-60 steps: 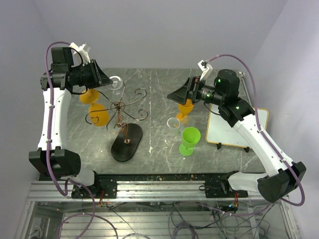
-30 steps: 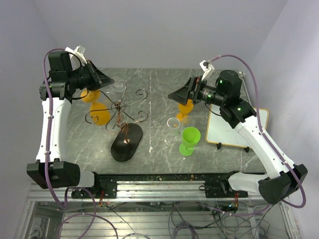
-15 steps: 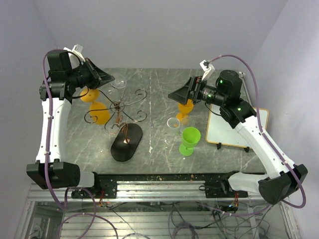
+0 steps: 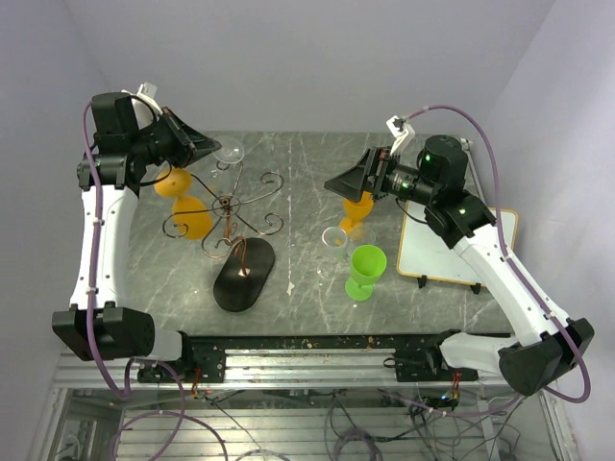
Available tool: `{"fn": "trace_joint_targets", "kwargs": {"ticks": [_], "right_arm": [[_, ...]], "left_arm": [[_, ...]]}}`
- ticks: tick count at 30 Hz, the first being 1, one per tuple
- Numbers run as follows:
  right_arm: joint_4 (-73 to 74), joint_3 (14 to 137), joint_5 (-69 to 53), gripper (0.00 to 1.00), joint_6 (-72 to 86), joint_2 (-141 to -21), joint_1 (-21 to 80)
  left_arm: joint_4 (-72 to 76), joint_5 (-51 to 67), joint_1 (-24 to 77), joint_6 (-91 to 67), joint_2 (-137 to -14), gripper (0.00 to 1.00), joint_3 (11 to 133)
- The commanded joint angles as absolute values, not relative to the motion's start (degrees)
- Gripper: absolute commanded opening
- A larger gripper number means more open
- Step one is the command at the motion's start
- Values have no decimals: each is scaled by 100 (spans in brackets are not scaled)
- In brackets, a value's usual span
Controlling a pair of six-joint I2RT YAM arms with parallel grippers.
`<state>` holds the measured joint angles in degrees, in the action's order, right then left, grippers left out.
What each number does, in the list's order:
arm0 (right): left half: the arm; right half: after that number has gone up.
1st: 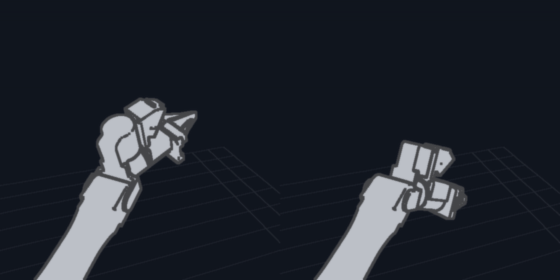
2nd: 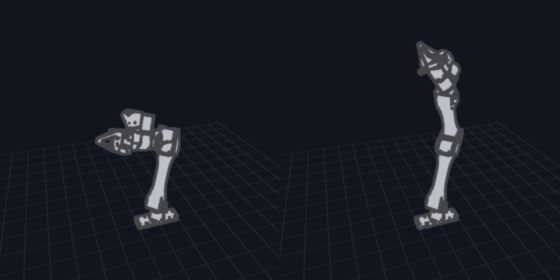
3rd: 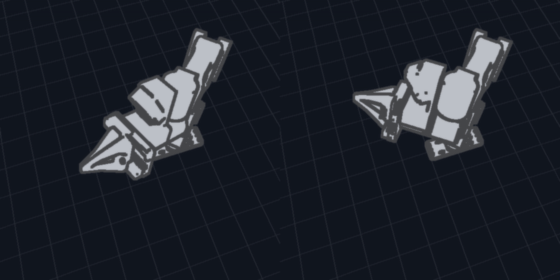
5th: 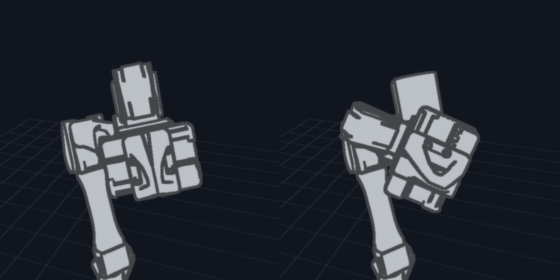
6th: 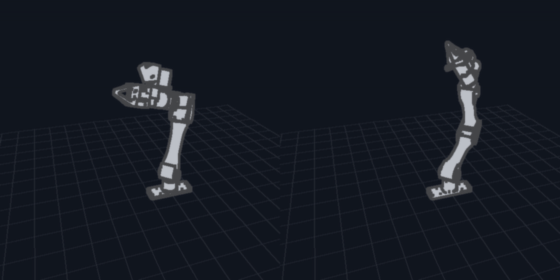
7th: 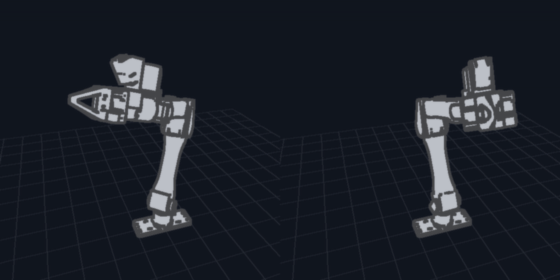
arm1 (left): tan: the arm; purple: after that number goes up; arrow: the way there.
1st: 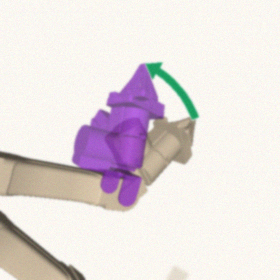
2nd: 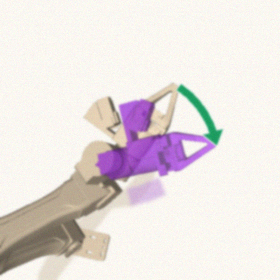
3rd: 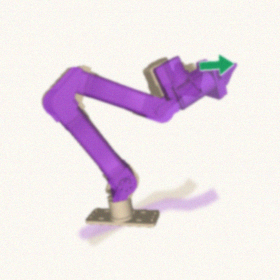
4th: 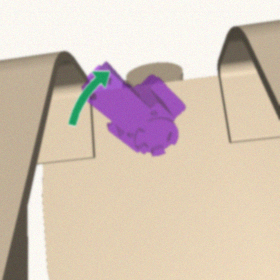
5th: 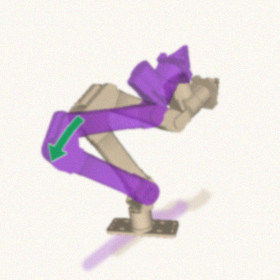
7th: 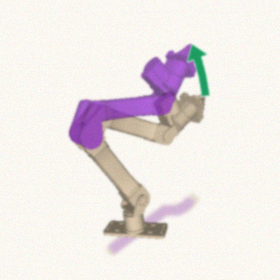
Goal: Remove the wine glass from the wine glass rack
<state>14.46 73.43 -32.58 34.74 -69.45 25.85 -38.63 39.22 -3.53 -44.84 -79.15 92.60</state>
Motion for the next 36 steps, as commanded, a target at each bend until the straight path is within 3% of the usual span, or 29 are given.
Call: {"fn": "trace_joint_targets", "kwargs": {"ticks": [1, 18, 31, 36], "right_arm": [[1362, 7413, -3252, 97, 3495, -6833, 2610], [1415, 7456, -3215, 97, 3474, -6817, 2610], [1417, 7493, -3250, 97, 3485, -6810, 2610], [1405, 7450, -3280, 97, 3498, -6808, 2610]], "left_arm": [[-3536, 4302, -326, -4604, -7993, 7, 9553], [-3269, 4569, -19, -4773, -7887, 7, 9400], [-2804, 4408, 1, -5433, -7088, 7, 8763], [-3360, 4270, 0, -5169, -7098, 7, 9072]]}}
